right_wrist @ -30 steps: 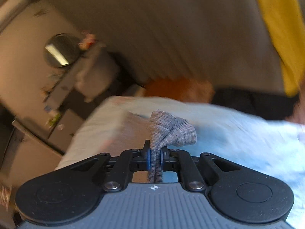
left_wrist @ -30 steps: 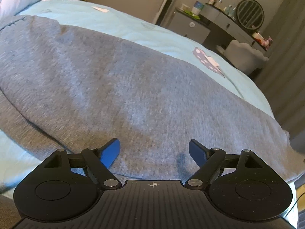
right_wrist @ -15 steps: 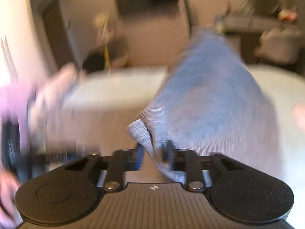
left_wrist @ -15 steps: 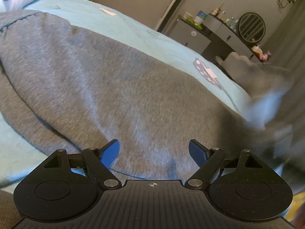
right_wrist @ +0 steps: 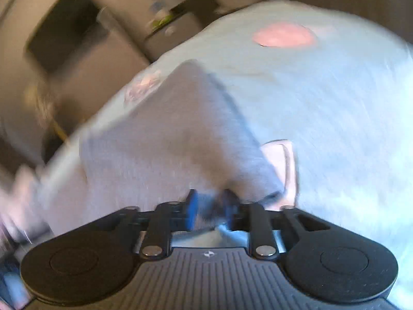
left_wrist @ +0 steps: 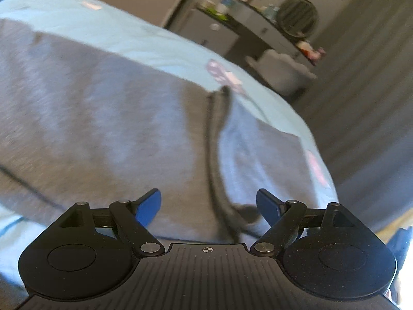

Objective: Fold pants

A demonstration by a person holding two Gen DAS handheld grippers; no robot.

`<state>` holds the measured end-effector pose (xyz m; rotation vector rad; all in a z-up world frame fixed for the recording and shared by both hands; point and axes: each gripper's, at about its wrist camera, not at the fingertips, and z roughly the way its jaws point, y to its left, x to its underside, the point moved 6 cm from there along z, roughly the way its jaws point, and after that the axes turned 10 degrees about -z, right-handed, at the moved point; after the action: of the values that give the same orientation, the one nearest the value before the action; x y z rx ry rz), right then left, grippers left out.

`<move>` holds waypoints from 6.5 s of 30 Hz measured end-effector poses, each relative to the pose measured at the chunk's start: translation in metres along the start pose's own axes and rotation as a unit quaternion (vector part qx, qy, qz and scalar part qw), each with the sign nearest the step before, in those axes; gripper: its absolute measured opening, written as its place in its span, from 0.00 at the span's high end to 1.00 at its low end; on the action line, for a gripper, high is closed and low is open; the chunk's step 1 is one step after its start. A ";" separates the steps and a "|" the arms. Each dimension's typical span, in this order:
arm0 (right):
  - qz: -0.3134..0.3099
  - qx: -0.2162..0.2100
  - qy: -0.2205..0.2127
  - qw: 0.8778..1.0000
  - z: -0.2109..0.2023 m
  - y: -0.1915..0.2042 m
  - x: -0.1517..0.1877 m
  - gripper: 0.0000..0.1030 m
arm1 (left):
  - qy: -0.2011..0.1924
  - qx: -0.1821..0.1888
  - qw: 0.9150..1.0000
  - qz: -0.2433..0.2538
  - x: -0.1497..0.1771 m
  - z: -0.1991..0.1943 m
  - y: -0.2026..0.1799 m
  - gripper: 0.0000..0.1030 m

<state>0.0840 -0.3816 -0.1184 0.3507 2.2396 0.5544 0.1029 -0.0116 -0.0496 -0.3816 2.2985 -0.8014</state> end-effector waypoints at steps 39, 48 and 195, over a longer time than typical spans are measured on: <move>-0.015 -0.105 -0.073 0.992 -0.002 0.034 -0.010 0.58 | 0.038 -0.033 0.999 0.011 -0.028 0.055 -0.006 0.78; -0.027 -0.063 -0.041 0.997 0.018 0.031 -0.007 0.60 | -0.042 -0.049 0.998 0.024 -0.058 0.051 -0.024 0.39; -0.133 -0.028 -0.090 0.987 -0.026 0.102 -0.013 0.23 | -0.129 -0.169 0.967 0.142 -0.031 -0.033 -0.021 0.07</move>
<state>0.0803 -0.3062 -0.0445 0.0667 2.0487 0.4234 0.1048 0.0011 -0.0016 -0.2769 2.1727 -0.2034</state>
